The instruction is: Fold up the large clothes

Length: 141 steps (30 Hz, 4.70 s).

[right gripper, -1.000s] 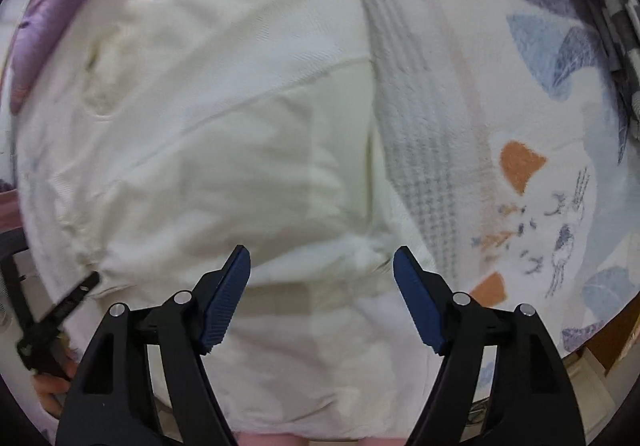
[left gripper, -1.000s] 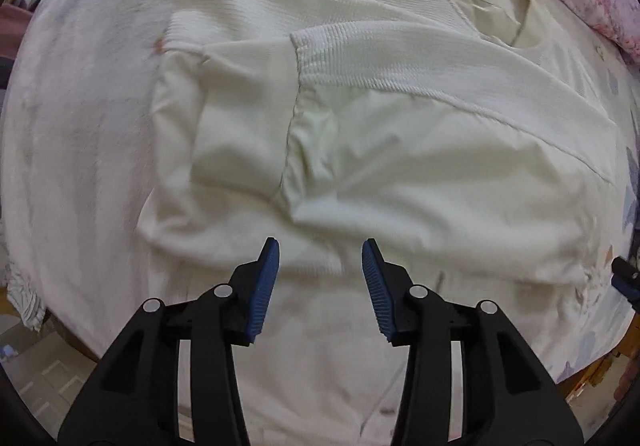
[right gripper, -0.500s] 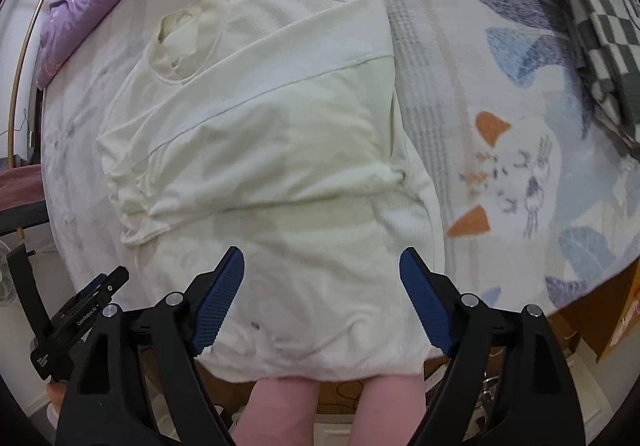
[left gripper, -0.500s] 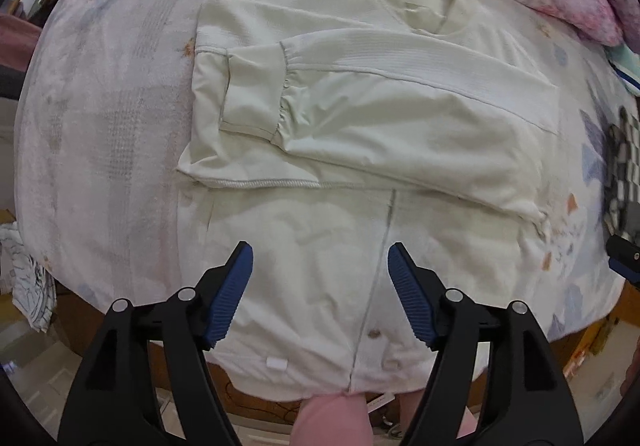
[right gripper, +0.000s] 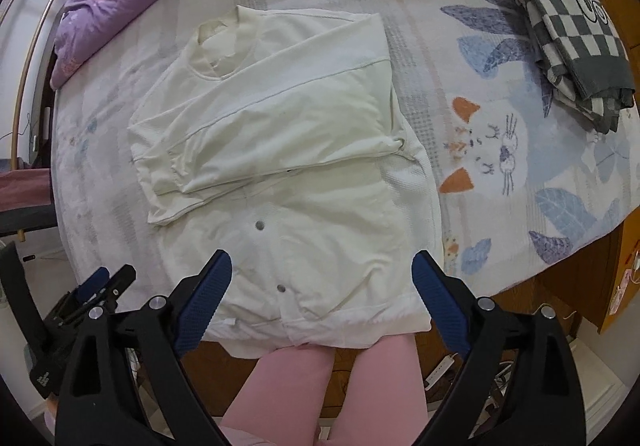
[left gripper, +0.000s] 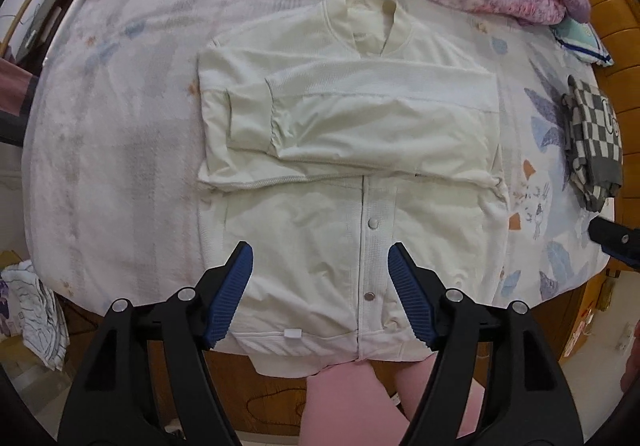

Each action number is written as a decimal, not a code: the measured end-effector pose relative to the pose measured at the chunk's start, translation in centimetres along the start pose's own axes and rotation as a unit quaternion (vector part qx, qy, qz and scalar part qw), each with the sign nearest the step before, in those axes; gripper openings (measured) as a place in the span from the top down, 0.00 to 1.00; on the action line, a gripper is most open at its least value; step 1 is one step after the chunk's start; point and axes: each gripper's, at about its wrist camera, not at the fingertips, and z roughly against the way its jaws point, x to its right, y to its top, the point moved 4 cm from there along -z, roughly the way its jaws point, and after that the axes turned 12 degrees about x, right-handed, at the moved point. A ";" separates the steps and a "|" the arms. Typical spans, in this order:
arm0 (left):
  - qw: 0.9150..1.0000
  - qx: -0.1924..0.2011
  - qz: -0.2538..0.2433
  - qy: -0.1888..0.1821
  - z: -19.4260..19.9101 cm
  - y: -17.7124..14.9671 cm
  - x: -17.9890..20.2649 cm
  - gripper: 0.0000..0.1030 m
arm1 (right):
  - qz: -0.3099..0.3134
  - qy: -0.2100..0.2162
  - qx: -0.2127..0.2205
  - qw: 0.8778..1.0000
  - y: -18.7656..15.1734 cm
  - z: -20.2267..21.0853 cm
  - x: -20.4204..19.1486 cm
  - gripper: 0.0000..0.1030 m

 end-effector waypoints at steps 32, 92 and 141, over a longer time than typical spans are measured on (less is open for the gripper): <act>0.995 -0.040 0.051 0.080 -11.6 16.9 -10.8 0.14 | 0.049 -0.042 -0.030 0.997 20.8 -12.6 1.9 0.08; 0.997 0.040 -0.058 -0.025 -19.7 19.4 1.4 0.95 | 0.184 0.094 0.008 0.978 18.8 -23.1 -10.1 0.95; 0.996 0.061 0.034 0.060 -28.1 10.1 -3.6 0.68 | 0.009 0.062 -0.008 0.998 11.2 -33.5 -6.4 0.98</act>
